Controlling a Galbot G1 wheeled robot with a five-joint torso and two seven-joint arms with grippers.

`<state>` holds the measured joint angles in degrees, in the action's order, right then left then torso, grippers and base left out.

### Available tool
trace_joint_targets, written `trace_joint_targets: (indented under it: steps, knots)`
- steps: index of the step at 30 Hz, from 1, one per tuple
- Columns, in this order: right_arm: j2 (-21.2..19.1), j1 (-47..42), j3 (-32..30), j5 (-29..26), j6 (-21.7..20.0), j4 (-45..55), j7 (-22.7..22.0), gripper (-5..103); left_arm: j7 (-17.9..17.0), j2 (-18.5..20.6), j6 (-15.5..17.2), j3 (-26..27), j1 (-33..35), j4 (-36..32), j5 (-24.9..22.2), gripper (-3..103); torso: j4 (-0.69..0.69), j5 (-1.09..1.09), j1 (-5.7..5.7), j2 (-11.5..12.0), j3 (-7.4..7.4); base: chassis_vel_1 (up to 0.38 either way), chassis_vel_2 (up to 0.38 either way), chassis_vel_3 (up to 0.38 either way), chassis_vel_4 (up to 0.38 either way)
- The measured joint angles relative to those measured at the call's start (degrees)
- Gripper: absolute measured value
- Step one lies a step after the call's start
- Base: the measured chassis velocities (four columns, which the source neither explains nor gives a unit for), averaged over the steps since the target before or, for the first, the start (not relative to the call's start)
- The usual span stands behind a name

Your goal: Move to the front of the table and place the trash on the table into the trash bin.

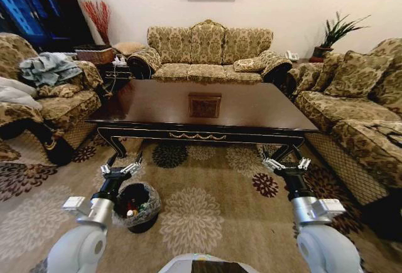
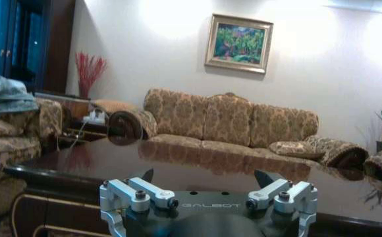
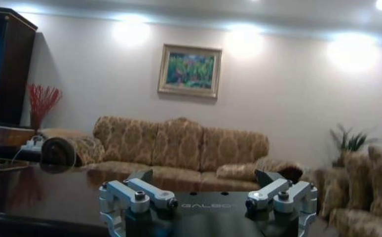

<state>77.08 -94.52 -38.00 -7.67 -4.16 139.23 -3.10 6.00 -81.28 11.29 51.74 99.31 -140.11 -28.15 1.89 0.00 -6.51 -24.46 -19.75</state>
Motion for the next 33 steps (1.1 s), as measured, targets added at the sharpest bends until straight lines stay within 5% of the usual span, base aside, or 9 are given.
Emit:
trace_joint_targets:
  steps: [21, 33]
  knots:
    - [0.37, 1.69, 1.71, 0.71, -2.51, 0.95, -0.04, 100, -1.12, 1.67, 3.53, -4.42, -2.44, -2.31, 1.25, 100, 0.01, -0.05, -0.01, 0.0, -0.01, 0.143, 0.14, -0.153, -0.158]
    - [-0.93, 1.22, 3.18, 0.61, -6.11, 2.02, -1.87, 100, -1.21, 0.74, 3.57, -3.86, -2.28, -2.83, 1.22, 100, -0.01, 0.02, 0.0, 0.0, -0.01, 0.013, -0.033, -0.01, 0.027]
